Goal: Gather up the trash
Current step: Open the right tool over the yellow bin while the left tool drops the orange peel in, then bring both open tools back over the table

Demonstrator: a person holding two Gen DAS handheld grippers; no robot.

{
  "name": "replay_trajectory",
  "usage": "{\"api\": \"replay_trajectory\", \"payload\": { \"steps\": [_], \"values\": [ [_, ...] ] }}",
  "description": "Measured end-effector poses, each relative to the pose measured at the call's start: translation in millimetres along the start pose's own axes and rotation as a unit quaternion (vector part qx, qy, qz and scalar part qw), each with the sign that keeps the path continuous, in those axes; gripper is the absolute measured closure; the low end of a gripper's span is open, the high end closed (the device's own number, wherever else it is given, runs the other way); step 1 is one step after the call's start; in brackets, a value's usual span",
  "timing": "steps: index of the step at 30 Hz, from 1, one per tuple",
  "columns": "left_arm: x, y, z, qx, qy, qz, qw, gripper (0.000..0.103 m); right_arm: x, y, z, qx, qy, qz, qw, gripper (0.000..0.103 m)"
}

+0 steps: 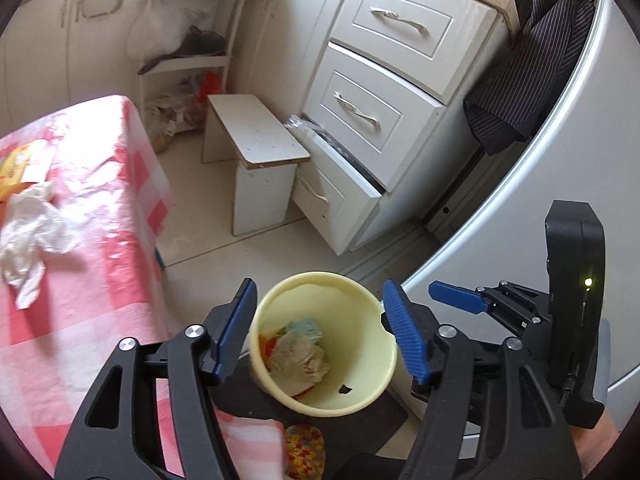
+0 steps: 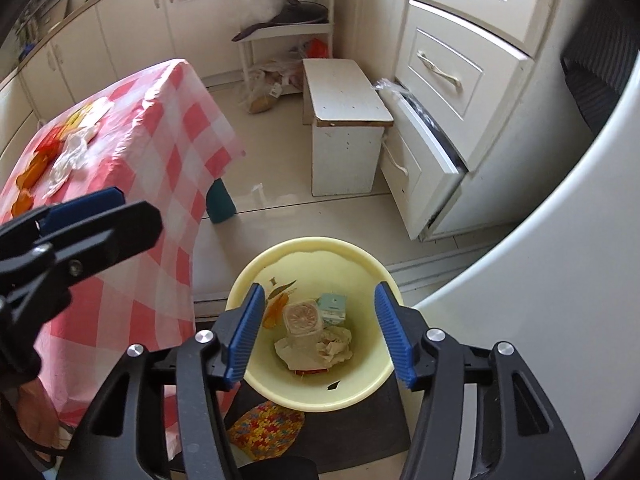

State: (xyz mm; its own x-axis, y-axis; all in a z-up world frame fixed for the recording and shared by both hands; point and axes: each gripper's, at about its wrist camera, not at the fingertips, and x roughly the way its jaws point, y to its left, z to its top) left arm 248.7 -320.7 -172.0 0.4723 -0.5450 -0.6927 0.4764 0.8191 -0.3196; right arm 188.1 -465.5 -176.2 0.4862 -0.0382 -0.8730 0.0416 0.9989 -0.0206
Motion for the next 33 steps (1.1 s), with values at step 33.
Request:
{"api": "replay_trajectory", "payload": {
  "steps": [33],
  "values": [
    [-86.1,51.6,-25.9,0.012,-0.046,0.086,0.9952,0.016,-17.9,52.1,6.9,-0.098,-0.045,0.047,0.993,0.04]
  ]
}}
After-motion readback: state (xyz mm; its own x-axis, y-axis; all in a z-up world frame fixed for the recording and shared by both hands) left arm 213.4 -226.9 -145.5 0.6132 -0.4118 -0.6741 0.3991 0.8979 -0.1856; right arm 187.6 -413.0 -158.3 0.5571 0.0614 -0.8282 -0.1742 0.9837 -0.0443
